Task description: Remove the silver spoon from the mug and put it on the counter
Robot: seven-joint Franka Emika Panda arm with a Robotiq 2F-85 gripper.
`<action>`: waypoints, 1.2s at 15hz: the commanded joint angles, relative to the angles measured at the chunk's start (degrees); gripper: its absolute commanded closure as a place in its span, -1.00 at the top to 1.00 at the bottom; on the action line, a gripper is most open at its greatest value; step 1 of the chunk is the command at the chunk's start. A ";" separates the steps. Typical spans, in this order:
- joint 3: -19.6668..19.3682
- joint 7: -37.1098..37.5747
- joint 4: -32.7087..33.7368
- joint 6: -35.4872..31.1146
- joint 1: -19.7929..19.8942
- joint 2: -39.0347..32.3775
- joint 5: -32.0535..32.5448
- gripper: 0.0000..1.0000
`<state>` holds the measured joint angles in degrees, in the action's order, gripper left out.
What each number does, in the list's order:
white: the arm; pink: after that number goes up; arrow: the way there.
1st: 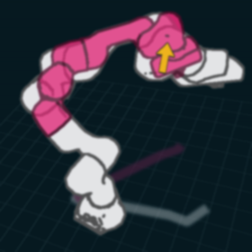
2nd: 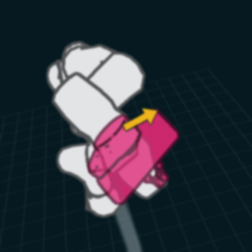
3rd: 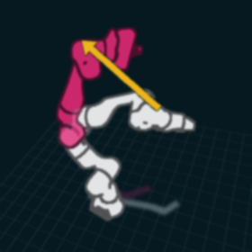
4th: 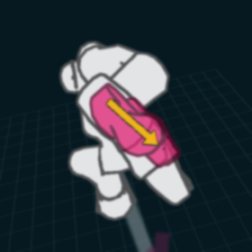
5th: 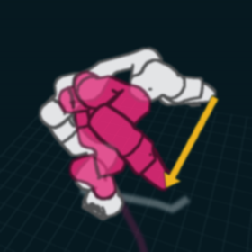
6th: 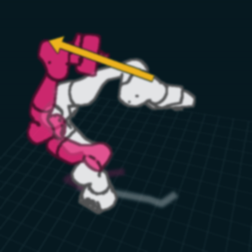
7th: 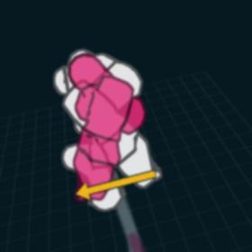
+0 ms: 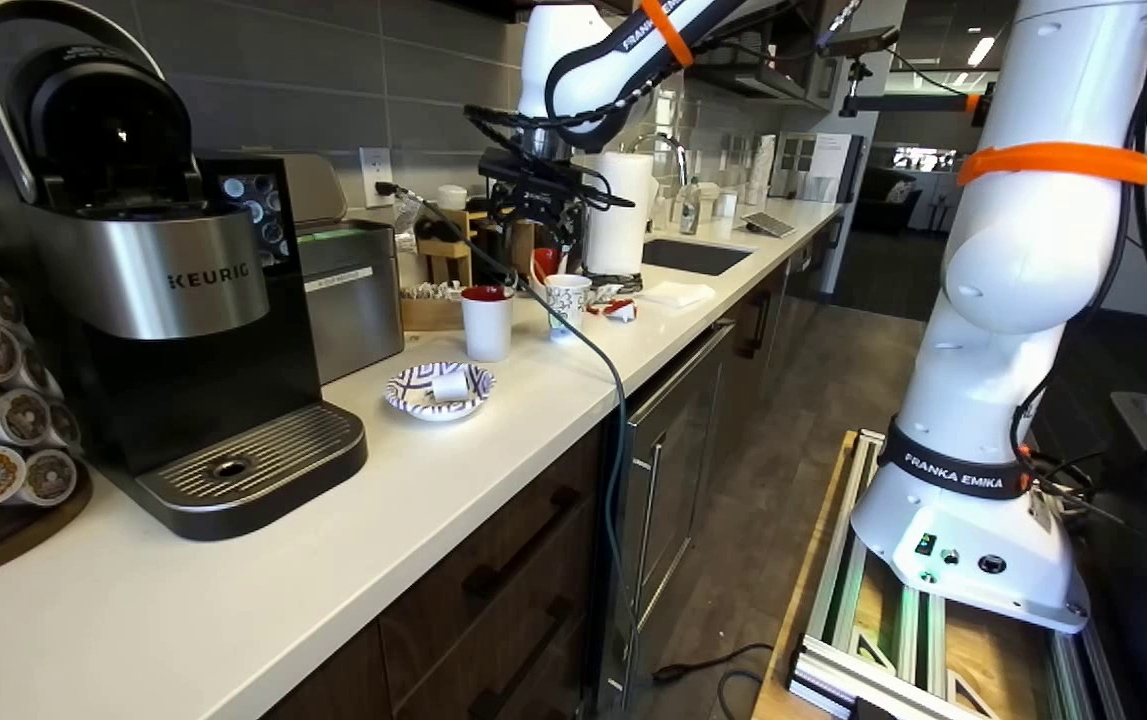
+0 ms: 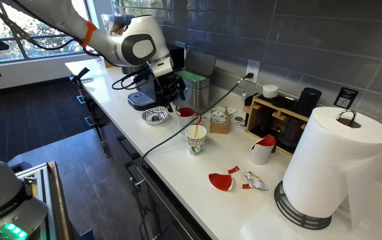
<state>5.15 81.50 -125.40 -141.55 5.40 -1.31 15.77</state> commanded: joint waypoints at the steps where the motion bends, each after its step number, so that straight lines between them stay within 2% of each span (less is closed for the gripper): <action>1: -2.41 4.54 2.83 -1.83 -3.08 -3.72 -0.20 1.00; 7: -4.19 5.80 4.04 -1.63 -5.91 -6.45 -1.26 1.00; 10: -4.87 6.25 4.47 -1.64 -6.69 -7.67 -1.69 0.82; 11: -5.13 6.55 4.67 -1.79 -6.91 -8.07 -1.65 0.50; 13: -5.61 6.74 5.24 -1.81 -7.36 -8.76 -1.40 0.25; 16: -6.25 7.23 5.87 -1.48 -8.03 -8.82 -0.78 -0.28; 18: -6.42 7.17 6.12 -1.01 -8.50 -8.34 -0.54 -0.55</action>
<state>-0.28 87.20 -120.18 -142.65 -1.58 -9.40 15.11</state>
